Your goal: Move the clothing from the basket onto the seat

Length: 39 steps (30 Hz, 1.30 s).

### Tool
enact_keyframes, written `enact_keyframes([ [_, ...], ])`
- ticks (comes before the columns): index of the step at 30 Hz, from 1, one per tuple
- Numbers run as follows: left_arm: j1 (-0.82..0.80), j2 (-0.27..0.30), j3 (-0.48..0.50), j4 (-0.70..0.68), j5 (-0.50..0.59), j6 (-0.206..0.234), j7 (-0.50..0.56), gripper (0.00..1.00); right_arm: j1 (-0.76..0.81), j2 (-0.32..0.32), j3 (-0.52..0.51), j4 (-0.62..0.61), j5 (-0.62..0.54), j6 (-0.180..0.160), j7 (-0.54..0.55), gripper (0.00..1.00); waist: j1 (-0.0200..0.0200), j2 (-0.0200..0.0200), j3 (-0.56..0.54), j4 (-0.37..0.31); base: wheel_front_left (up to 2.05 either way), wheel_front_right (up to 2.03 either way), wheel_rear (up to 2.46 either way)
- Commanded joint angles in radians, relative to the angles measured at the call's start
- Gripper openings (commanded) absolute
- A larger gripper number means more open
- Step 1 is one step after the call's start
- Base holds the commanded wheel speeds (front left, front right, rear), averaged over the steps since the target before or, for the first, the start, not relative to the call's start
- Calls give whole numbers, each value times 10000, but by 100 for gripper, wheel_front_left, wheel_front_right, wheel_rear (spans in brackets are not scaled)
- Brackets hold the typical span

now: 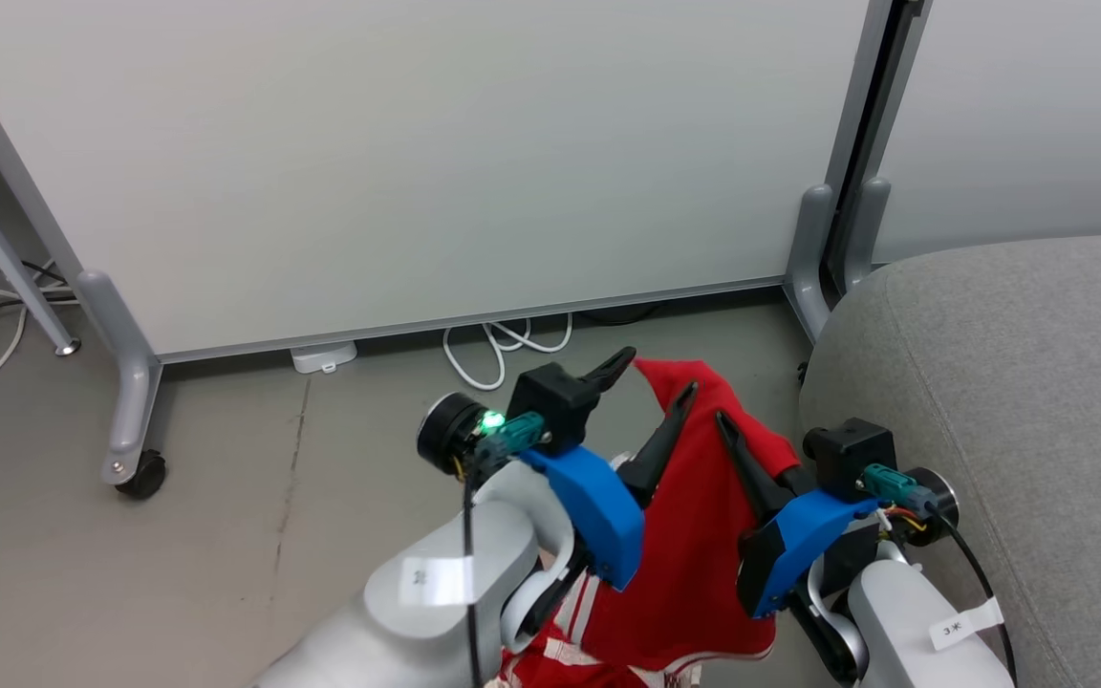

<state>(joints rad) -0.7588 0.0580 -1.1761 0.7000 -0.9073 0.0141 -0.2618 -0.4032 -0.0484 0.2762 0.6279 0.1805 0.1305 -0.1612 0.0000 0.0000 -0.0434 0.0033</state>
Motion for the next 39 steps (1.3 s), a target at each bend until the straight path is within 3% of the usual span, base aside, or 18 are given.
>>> enact_keyframes([
  [1,451,148,328,-135,269,-61,-37,100,154,-35,-70,-119,-39,5,-59,0,0,0,28,34,0,0,0],
  [10,2777,845,3121,-1938,2933,-506,-37,100,504,-35,-387,-823,-224,5,134,0,0,0,115,142,0,0,0],
  [19,4727,959,5316,-2999,4905,-1056,-37,100,853,-35,-650,-1437,-326,5,353,0,0,0,139,166,0,0,0],
  [27,5567,751,6419,-3118,5756,-1308,-37,100,1101,-35,-913,-1842,-500,5,516,0,0,0,158,176,0,0,0],
  [39,5735,468,7022,-3009,6252,-1460,-38,100,1207,-35,-878,-2058,-442,5,686,0,0,0,206,50,0,0,0],
])
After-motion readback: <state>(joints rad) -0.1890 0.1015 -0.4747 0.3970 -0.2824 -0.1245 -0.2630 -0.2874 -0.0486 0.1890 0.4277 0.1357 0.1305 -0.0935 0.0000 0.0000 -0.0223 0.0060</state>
